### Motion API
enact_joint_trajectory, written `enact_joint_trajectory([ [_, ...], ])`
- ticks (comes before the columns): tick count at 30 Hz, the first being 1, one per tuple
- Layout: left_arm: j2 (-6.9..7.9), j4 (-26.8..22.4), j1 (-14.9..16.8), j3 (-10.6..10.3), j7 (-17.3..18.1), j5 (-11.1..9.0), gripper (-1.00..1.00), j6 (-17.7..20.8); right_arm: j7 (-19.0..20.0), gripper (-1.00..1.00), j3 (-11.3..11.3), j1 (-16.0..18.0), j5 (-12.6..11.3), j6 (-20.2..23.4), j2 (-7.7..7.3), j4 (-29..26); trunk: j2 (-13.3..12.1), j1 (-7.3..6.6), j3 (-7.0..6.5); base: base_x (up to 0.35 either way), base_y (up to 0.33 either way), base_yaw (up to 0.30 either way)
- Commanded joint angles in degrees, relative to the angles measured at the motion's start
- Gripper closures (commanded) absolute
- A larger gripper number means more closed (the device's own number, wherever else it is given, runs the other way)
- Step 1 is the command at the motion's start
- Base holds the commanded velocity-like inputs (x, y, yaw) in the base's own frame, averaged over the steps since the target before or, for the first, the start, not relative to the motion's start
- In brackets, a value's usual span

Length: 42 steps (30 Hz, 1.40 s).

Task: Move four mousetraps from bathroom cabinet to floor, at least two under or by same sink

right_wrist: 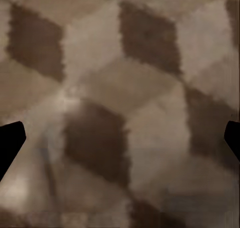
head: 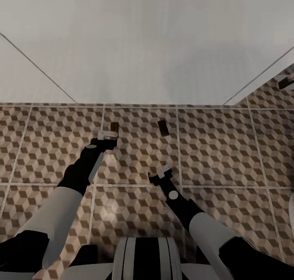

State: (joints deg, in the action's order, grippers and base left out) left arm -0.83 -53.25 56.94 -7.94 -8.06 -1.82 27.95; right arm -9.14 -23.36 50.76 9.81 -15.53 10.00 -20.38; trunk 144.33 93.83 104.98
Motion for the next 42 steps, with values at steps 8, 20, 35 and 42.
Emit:
enact_joint_trajectory([
  [8, 0.04, -0.1, 0.02, -0.15, -0.38, -0.2, -1.0, 0.27, -0.53, -1.0, -0.2, 0.03, 0.56, -0.03, 0.0, 0.09, 0.01, -0.04, 0.02, -0.331, -0.018, 0.0],
  [20, 0.04, -0.18, 0.02, -0.15, -0.38, -0.2, -1.0, 0.27, -0.51, -1.0, -0.2, 0.0, 0.56, -0.03, 0.0, 0.08, 0.01, -0.04, 0.02, -0.336, -0.066, 0.0],
  [35, 0.04, -1.58, 0.02, -0.23, -0.3, -0.2, -1.0, 0.27, -0.53, -1.0, -0.2, 0.01, 0.56, -0.03, 0.0, 0.16, 0.01, -0.04, 0.02, -0.336, -0.057, 0.0],
  [42, 0.04, -1.67, 0.02, -0.23, -0.29, -0.2, -1.0, 0.27, -0.53, -1.0, -0.2, 0.0, 0.56, -0.03, 0.0, 0.16, 0.01, -0.04, 0.02, -0.336, -0.007, 0.0],
])
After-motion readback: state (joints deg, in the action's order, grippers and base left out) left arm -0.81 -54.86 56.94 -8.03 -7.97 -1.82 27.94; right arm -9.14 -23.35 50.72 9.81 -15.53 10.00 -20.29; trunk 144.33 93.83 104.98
